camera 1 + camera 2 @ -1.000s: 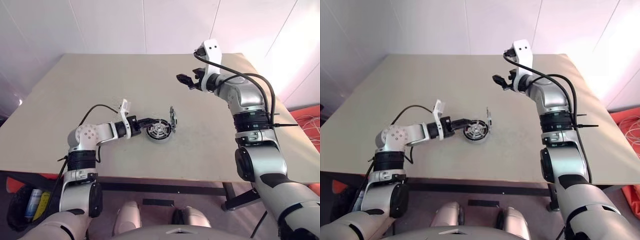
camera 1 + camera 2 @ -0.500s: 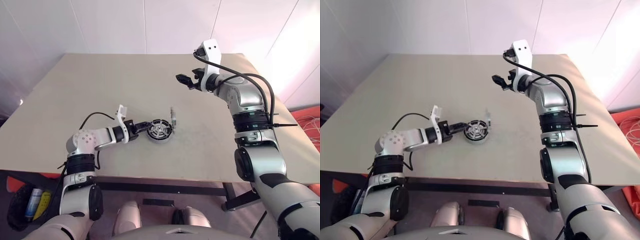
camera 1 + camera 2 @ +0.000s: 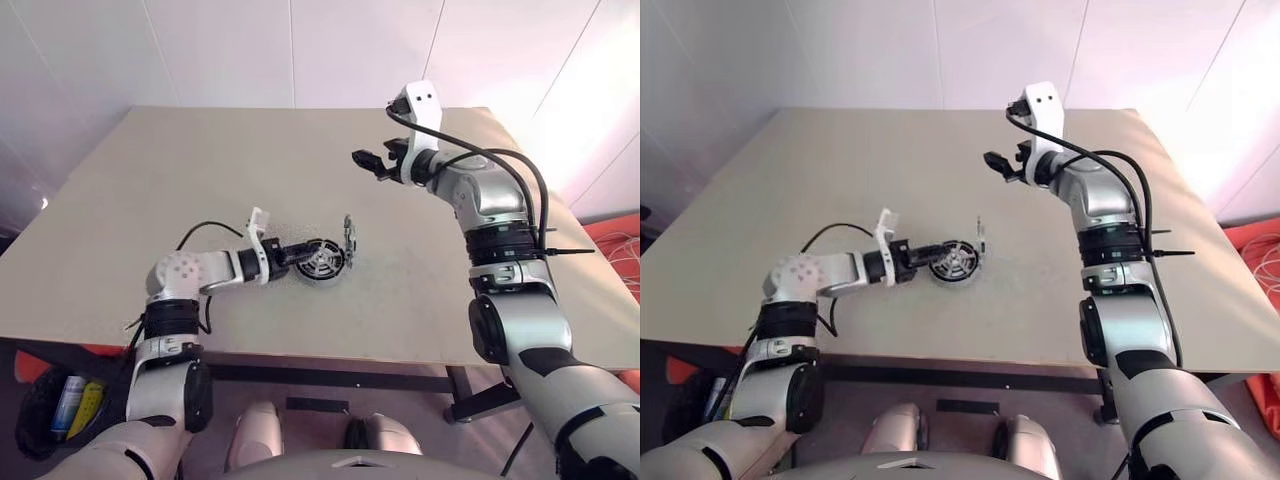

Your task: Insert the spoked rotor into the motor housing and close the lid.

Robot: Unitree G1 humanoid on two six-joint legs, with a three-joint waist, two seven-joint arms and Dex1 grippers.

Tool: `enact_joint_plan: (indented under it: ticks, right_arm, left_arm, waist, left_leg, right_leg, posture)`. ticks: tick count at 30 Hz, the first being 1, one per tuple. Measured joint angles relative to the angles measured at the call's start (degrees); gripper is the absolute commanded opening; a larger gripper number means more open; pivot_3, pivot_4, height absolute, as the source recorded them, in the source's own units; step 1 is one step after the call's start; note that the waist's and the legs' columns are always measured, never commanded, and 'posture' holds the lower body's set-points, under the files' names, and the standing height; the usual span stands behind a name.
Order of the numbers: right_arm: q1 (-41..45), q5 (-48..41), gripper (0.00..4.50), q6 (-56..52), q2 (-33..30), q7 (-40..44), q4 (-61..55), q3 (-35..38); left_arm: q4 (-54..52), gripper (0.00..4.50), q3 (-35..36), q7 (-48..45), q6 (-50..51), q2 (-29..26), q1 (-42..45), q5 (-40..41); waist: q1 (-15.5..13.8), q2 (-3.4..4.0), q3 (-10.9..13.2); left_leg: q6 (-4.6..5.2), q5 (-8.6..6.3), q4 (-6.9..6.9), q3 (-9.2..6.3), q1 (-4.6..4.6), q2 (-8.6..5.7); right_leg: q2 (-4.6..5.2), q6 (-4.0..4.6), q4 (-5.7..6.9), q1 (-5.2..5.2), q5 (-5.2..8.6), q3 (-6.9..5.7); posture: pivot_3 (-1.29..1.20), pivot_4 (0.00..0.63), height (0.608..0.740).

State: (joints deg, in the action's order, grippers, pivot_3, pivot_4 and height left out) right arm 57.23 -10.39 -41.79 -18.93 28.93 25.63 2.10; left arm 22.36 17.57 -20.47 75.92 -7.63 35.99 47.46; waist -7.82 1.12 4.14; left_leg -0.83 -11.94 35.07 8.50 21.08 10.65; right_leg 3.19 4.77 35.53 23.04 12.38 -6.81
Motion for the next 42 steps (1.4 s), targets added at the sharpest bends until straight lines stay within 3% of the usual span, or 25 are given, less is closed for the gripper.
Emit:
enact_joint_plan:
  ticks: [9, 18, 23, 27, 33, 37, 42]
  right_arm:
    - [-0.7, -0.1, 4.31, -0.1, 0.6, -0.3, -1.9, 0.0]
    - [-2.4, 0.2, 4.31, 0.0, -0.3, 0.2, -2.7, -0.7]
    - [-9.5, 3.2, 4.31, 2.1, -6.4, 4.7, -7.2, -6.4]
    - [-18.3, 7.8, 4.31, 7.7, -15.0, 9.8, -11.1, -12.4]
    - [-26.8, 10.6, 4.31, 12.5, -20.2, 13.1, -15.8, -13.6]
    - [-29.5, 8.9, 3.46, 10.3, -20.9, 15.1, -22.8, -11.9]
    - [-31.9, 4.9, 1.68, 4.6, -20.9, 17.8, -32.4, -11.3]
  left_arm:
    - [0.2, 0.02, -3.5, -0.9, -3.0, 0.1, 2.1, -3.5]
    - [-7.6, 0.02, 2.5, -6.6, -4.0, -2.6, 1.0, 2.3]
    - [-13.6, 0.02, 0.2, -8.7, -11.1, -8.1, -3.8, -1.0]
    - [-17.4, 0.02, -5.6, -11.6, -17.4, -16.1, -8.7, -7.6]
    - [-19.8, 0.02, -6.0, -14.5, -25.2, -18.1, -12.6, -10.3]
    - [-21.1, 0.00, -6.0, -15.7, -27.2, -19.4, -13.7, -10.9]
    - [-21.0, 0.00, -6.4, -15.9, -27.5, -19.3, -14.0, -11.2]
  waist:
    - [-0.7, 0.01, 0.0]
    - [-0.7, 0.01, 0.0]
    - [-0.8, 0.01, 0.0]
    - [-1.0, 0.01, 0.0]
    - [-0.6, 0.01, 0.0]
    - [-0.5, 0.04, 0.0]
    - [-0.7, 0.02, 0.0]
  left_leg:
    - [-0.07, 0.02, -0.02, 0.03, -0.55, 0.01]
    - [-0.01, 0.00, -0.02, 0.01, -0.05, -0.01]
    - [0.06, -0.04, -0.02, 0.00, 0.03, -0.01]
    - [0.05, -0.05, -0.01, 0.00, 0.01, -0.02]
    - [0.04, -0.04, 0.02, 0.03, -0.11, 0.00]
    - [0.09, -0.05, -0.01, 0.04, -0.38, 0.01]
    - [0.19, -0.09, 0.00, 0.03, -0.74, 0.01]
  right_leg:
    - [0.02, -0.10, -0.02, -0.47, 0.01, 0.01]
    - [0.02, 0.29, 0.00, -0.07, -0.20, 0.01]
    - [0.02, 0.23, -0.07, -0.05, -0.19, 0.00]
    - [0.03, -0.21, -0.11, -0.08, 0.03, 0.00]
    - [0.00, -0.25, -0.10, -0.17, 0.00, 0.02]
    - [-0.02, -0.24, -0.09, -0.38, 0.01, 0.03]
    - [0.00, -0.24, -0.11, -0.70, 0.01, 0.03]
  posture:
    - [0.00, 0.000, 0.740]
    - [0.00, 0.000, 0.740]
    - [0.00, 0.000, 0.740]
    - [0.00, 0.000, 0.740]
    - [0.00, 0.000, 0.740]
    - [0.00, 0.000, 0.740]
    - [0.00, 0.000, 0.740]
